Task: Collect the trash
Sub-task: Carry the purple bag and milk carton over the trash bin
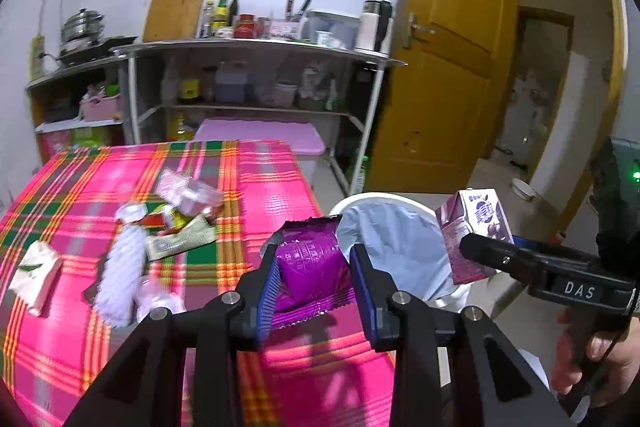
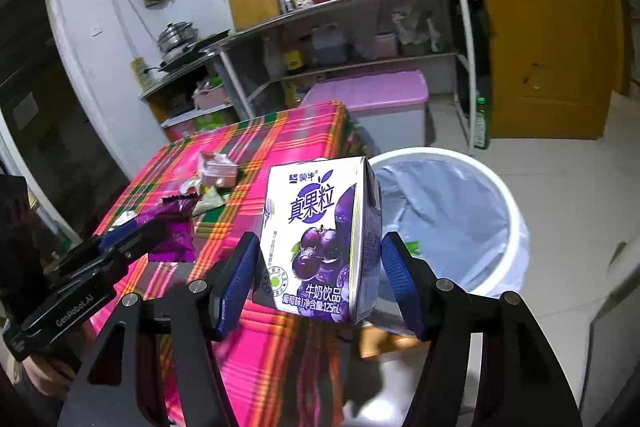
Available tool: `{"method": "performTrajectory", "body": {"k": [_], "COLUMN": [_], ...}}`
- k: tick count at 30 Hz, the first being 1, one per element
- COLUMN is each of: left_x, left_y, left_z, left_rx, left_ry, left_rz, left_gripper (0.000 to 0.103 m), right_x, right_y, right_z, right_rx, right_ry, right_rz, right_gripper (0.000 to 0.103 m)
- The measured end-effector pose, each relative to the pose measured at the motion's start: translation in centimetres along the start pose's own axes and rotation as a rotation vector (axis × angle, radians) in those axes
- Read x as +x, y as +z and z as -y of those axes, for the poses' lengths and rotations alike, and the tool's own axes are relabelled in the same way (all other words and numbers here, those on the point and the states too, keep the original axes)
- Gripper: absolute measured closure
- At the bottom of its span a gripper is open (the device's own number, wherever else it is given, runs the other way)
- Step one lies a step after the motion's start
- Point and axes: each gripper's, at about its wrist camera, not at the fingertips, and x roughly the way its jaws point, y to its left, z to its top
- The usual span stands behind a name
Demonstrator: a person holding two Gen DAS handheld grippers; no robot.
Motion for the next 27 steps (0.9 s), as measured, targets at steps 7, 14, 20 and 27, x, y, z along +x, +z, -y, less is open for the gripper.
{"method": "performTrajectory", "body": {"k": [7,14,20,27], "left_x": [3.0,6.7,10.4,14.2], "left_y": [0.7,0.9,0.9,0.6], "left_z": [2.2,4.0,4.8,4.8], "left_rx": [0.035,0.062,0.064,0.042], "left_ry": [-0.050,-0.088,-0.112,-0.130], "left_rz": [-0.023,-0.068,-0.127,-0.195], "left_gripper": [0.068,0.068,0.067,0.065], "right_x": [0.6,2.4,4.6,6.9], "right_y": [0.0,-0.2,0.0,-0.3], "right_z": [2.5,5.2,7.0,8.7], "right_rx": [0.028,0.056,0.070,0.089], "right_ry": [-0.044,-0.074,-0.080,-0.084], "right_rz": [-0.004,-0.041,-0.084,-0.143], "right_gripper": [0.039,0.039,0.039,0.039]}}
